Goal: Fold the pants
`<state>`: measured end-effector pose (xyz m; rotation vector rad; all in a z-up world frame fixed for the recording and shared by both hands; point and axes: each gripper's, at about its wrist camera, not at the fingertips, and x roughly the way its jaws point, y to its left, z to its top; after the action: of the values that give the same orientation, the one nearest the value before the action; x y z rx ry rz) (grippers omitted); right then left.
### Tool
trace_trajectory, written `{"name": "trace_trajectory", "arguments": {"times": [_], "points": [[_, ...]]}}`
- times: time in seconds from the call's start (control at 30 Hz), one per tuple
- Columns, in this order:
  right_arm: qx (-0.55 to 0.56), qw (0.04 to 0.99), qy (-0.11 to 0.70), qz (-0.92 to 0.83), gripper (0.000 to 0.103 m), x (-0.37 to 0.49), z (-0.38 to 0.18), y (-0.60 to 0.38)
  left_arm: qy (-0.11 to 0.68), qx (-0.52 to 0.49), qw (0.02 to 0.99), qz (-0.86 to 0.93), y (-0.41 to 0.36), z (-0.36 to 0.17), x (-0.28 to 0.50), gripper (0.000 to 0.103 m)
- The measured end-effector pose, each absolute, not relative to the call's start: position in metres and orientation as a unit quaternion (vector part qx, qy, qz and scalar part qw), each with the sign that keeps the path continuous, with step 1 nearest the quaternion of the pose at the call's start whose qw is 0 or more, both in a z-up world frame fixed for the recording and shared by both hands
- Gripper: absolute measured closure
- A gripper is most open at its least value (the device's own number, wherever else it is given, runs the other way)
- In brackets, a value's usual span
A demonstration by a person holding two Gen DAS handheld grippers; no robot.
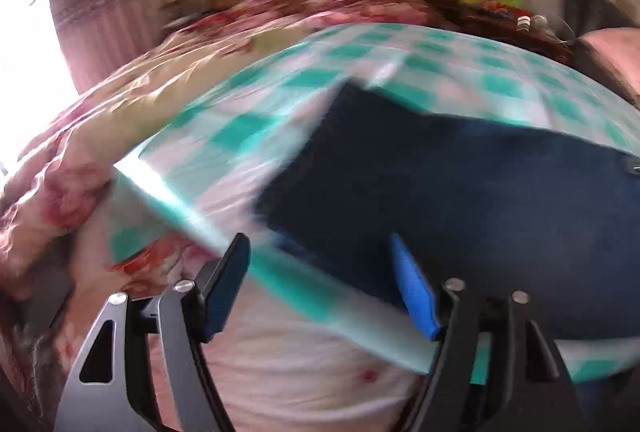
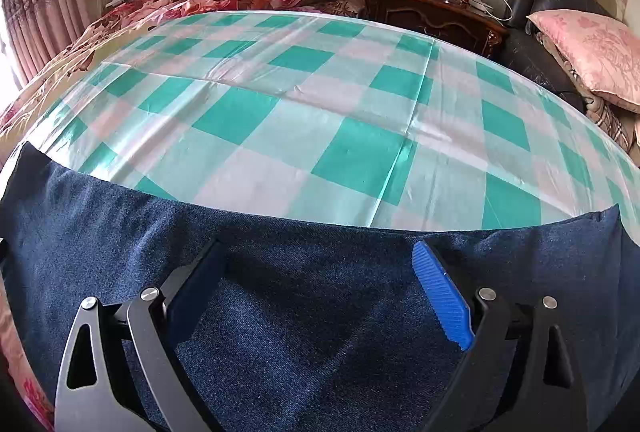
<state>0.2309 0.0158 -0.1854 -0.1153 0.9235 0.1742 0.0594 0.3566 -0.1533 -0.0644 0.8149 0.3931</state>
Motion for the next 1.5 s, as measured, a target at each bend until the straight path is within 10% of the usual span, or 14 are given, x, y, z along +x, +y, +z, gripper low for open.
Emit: {"name": "trace_trajectory", "arguments": {"times": [0.33, 0.5, 0.77, 0.83, 1.23, 1.3, 1.5], "points": [[-0.056, 0.890, 0.445, 0.084, 0.013, 0.231, -0.185, 0.015, 0.353, -0.006, 0.923, 0.153, 0.347, -0.109, 0.080, 0.031], [-0.057, 0.890, 0.444, 0.083, 0.013, 0.231, -0.185, 0.016, 0.386, 0.071, 0.917, 0.072, 0.322, -0.104, 0.142, 0.064], [-0.057, 0.890, 0.444, 0.083, 0.013, 0.230, -0.185, 0.015, 0.456, 0.072, 0.881, 0.107, 0.358, -0.142, 0.200, 0.061], [-0.056, 0.890, 0.445, 0.084, 0.013, 0.231, -0.185, 0.016, 0.433, 0.017, 0.887, 0.158, 0.391, -0.128, 0.185, 0.046], [-0.062, 0.893, 0.439, 0.072, 0.012, 0.230, -0.182, 0.017, 0.366, -0.169, 0.910, 0.099, 0.415, -0.139, 0.048, 0.057], [-0.066, 0.901, 0.424, 0.066, 0.036, 0.216, -0.170, 0.019, 0.382, -0.148, 0.908, 0.090, 0.401, -0.148, 0.049, 0.065], [-0.051, 0.900, 0.408, 0.146, 0.036, 0.146, -0.132, 0.051, 0.392, -0.115, 0.906, 0.112, 0.388, -0.156, 0.054, 0.072]]}}
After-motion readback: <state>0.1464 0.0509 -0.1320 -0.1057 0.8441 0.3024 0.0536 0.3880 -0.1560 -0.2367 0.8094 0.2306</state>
